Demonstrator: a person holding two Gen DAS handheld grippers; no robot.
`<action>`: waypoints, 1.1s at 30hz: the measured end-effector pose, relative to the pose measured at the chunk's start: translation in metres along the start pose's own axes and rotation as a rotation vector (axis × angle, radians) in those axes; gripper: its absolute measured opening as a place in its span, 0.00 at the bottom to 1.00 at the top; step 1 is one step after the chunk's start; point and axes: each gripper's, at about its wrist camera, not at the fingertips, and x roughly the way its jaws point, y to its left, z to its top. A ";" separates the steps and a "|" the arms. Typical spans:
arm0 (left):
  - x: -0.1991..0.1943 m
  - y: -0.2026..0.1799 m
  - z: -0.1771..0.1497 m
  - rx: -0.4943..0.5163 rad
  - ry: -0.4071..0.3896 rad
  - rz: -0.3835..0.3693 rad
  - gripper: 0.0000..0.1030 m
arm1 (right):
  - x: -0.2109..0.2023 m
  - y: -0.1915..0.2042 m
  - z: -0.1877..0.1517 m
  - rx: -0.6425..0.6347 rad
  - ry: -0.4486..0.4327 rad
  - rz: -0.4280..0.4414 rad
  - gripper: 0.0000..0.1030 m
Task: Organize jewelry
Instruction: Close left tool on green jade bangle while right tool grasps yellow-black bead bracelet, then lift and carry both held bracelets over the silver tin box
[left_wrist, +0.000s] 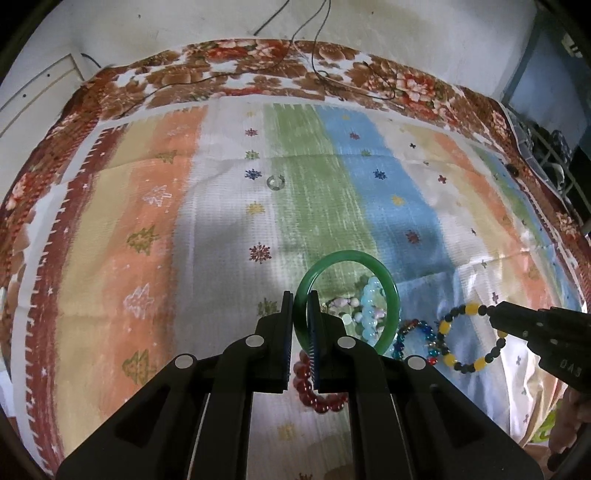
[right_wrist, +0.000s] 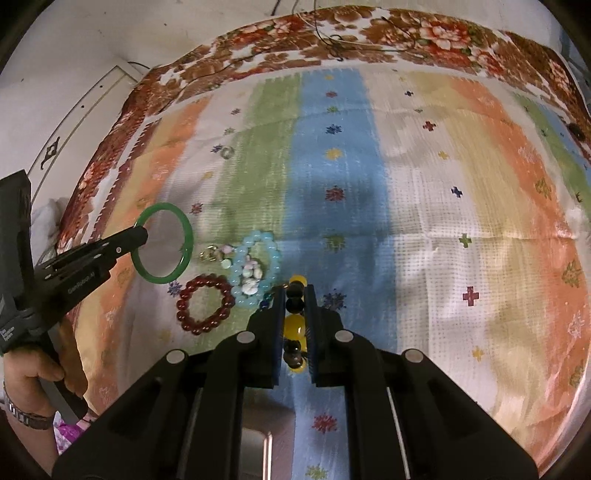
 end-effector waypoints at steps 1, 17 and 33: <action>-0.004 -0.001 -0.002 0.000 -0.005 -0.002 0.07 | -0.002 0.002 -0.001 -0.004 -0.004 0.001 0.11; -0.048 -0.006 -0.007 -0.042 -0.099 -0.015 0.07 | -0.024 0.018 0.004 -0.054 -0.090 0.019 0.11; -0.067 -0.016 -0.026 -0.043 -0.106 -0.050 0.07 | -0.053 0.036 -0.004 -0.083 -0.127 0.072 0.11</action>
